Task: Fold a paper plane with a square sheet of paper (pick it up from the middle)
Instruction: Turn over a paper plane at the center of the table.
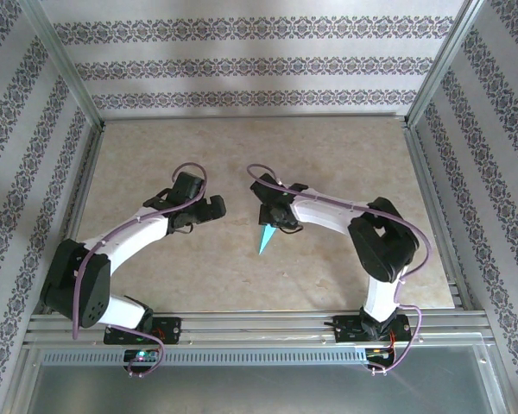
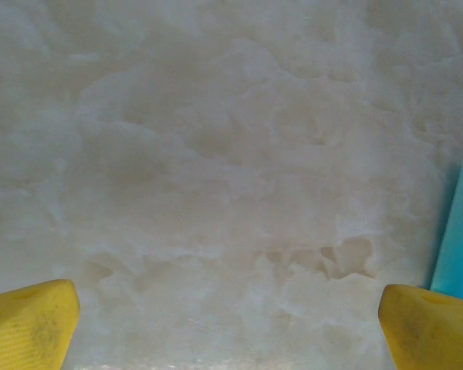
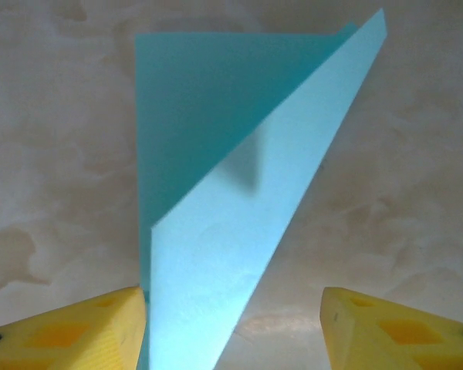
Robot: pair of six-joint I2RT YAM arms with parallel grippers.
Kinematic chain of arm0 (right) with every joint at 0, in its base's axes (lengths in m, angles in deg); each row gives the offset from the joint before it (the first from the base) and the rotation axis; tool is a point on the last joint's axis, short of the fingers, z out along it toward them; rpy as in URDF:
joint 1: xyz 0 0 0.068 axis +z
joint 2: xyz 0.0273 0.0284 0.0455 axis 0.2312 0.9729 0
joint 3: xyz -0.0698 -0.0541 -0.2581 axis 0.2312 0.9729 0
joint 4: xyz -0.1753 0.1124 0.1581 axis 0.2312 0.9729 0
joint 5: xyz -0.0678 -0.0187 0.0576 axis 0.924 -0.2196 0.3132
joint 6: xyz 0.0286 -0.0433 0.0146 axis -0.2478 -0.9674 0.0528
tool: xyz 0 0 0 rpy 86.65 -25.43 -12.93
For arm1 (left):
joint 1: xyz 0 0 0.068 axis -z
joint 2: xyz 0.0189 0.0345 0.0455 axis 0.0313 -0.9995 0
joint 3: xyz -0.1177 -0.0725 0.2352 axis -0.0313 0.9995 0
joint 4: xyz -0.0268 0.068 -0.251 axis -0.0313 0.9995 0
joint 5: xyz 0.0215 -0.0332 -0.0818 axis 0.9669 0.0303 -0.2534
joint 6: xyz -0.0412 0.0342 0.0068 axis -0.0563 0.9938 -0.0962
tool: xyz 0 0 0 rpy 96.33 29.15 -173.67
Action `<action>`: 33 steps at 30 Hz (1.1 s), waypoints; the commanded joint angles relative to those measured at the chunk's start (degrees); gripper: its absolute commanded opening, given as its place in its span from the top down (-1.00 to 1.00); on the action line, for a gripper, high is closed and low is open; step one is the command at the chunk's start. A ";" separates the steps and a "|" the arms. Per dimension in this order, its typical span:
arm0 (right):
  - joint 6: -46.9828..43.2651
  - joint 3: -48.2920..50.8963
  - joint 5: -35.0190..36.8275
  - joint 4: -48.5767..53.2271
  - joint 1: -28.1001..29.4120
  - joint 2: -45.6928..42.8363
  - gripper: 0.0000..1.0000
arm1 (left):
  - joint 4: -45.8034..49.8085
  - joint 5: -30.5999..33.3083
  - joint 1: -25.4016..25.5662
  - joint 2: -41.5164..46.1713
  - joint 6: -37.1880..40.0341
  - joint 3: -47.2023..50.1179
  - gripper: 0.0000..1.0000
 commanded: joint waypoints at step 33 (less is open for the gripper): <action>5.13 -7.09 6.81 6.86 0.92 1.48 0.92 | -1.85 -8.87 -6.51 2.52 -0.11 2.71 -0.99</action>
